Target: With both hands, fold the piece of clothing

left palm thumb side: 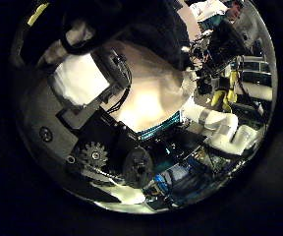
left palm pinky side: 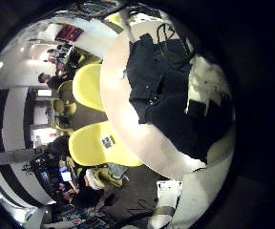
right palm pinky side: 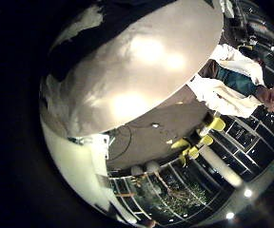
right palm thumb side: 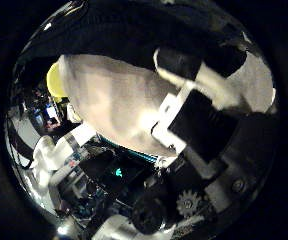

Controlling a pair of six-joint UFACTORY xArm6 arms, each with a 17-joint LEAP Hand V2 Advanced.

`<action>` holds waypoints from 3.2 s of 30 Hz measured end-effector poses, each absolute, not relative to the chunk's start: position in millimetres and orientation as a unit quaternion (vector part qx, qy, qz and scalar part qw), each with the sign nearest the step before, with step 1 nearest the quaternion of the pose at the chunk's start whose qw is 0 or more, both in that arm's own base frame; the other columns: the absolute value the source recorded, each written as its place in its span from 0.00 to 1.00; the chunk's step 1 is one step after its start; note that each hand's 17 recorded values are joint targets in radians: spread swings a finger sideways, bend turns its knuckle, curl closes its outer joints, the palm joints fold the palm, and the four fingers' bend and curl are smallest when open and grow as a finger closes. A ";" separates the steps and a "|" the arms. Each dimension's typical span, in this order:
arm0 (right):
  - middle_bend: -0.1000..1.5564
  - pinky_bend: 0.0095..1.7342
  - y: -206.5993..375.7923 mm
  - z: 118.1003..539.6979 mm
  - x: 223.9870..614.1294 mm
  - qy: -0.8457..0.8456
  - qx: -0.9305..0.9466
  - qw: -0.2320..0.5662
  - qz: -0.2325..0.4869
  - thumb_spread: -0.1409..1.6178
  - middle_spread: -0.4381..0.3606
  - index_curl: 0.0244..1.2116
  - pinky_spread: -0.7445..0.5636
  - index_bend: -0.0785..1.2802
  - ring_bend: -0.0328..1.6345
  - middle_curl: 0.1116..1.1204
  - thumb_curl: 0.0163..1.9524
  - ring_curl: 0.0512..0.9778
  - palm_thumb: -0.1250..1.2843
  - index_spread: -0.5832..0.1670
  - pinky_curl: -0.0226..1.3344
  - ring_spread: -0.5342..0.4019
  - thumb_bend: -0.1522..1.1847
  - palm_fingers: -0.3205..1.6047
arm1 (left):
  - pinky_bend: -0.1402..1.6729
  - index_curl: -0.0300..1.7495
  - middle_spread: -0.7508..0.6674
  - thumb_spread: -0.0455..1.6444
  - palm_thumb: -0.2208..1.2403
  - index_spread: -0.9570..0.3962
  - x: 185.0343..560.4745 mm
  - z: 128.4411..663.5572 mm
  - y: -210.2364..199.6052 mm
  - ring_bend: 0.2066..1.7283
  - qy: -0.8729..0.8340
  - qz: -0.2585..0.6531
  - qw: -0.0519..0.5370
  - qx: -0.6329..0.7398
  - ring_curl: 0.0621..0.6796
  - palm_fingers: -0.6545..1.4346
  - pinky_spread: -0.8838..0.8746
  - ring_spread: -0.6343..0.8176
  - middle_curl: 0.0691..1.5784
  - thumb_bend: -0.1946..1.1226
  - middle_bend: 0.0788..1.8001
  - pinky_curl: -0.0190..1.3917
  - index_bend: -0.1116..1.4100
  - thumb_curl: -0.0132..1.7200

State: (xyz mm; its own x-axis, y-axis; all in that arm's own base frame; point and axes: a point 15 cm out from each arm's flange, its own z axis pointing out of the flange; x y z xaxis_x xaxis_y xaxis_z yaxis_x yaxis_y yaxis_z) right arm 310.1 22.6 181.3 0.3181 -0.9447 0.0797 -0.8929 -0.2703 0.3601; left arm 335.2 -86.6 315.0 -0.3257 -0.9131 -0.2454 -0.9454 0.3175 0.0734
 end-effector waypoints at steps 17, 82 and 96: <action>0.81 0.83 4.1 241.6 314.5 -0.592 0.798 0.110 -0.028 0.63 0.31 0.69 0.44 0.86 0.86 0.77 0.36 0.68 0.78 0.34 0.42 0.31 0.19 0.71 | 0.77 0.84 0.03 0.67 0.70 0.19 297.8 330.9 -65.8 0.75 0.824 0.120 0.065 -0.550 0.71 0.83 0.16 0.11 0.74 0.13 0.41 0.42 0.19 0.29; 0.38 0.37 -69.4 321.2 509.3 -0.592 0.803 0.051 -0.045 0.79 0.30 0.35 0.78 0.26 0.54 0.33 0.25 0.39 0.46 0.29 0.43 0.50 0.09 0.17 | 0.42 0.42 0.51 0.67 0.39 0.64 455.6 314.1 -10.3 0.44 0.765 0.165 -0.025 -0.622 0.46 0.33 0.50 0.43 0.42 0.13 0.11 0.33 0.20 0.17; 0.28 0.31 -45.5 205.0 491.8 -0.555 0.813 0.106 -0.138 0.74 0.50 0.28 0.82 0.17 0.43 0.25 0.20 0.28 0.43 0.32 0.34 0.60 0.10 0.19 | 0.34 0.32 0.57 0.68 0.38 0.69 386.3 228.7 -34.0 0.39 0.763 0.144 -0.073 -0.626 0.38 0.37 0.62 0.49 0.32 0.13 0.09 0.27 0.18 0.17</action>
